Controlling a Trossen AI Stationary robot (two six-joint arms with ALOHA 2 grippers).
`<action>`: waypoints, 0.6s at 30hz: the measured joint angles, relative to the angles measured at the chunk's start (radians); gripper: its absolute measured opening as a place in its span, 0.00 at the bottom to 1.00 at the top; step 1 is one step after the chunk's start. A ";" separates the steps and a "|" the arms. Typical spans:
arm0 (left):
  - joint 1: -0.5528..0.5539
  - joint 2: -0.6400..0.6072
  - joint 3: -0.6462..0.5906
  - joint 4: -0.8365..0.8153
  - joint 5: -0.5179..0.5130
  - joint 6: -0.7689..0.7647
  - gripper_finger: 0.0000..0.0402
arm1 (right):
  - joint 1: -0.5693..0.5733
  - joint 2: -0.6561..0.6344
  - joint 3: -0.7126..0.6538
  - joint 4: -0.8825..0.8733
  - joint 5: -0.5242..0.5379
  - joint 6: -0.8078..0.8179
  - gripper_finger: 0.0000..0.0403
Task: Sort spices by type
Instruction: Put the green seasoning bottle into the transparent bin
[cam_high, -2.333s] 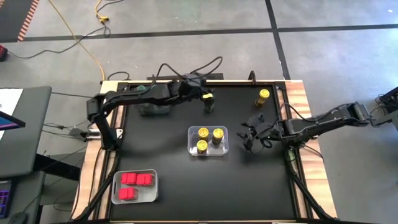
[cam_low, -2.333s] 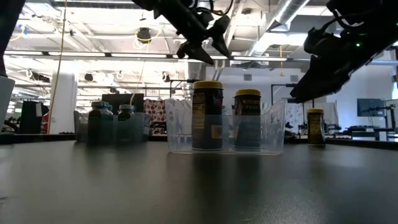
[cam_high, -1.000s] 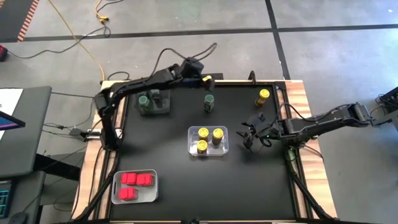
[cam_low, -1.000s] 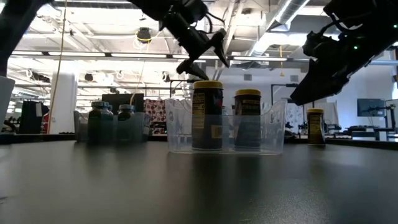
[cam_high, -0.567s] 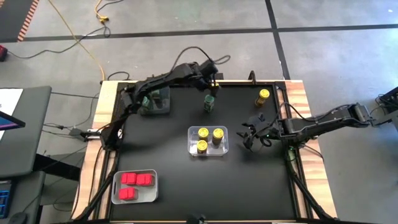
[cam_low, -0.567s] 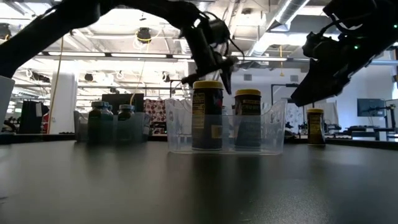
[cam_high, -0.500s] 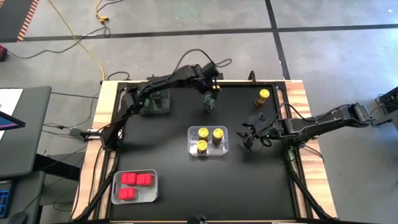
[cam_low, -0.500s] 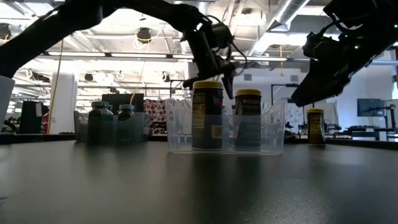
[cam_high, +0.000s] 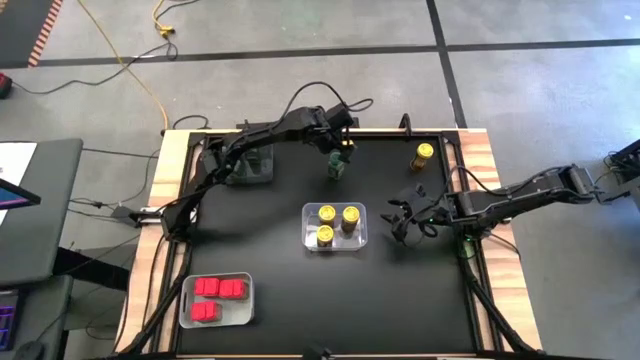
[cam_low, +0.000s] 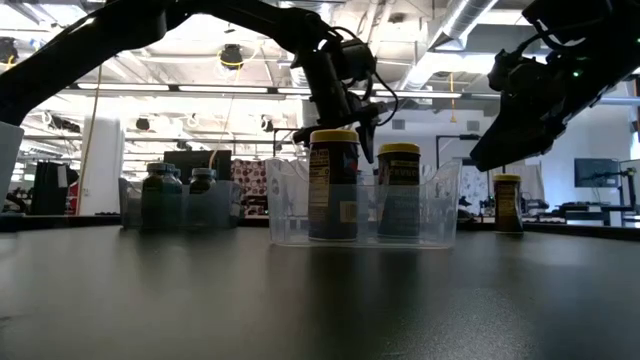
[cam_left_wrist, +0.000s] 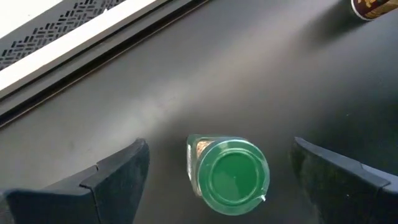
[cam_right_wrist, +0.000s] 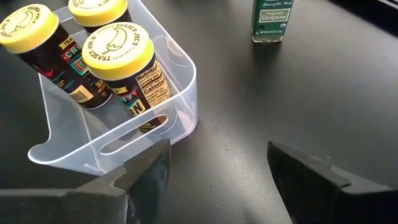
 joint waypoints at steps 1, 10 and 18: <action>0.000 0.000 0.000 0.005 0.000 0.000 0.92 | 0.000 0.000 0.000 0.000 0.000 0.004 0.74; -0.023 0.000 0.000 0.008 -0.008 0.000 0.92 | 0.000 0.000 0.000 0.000 0.000 0.007 0.74; -0.048 0.011 0.000 0.004 -0.059 -0.005 0.92 | 0.000 0.000 0.000 0.000 -0.014 0.007 0.74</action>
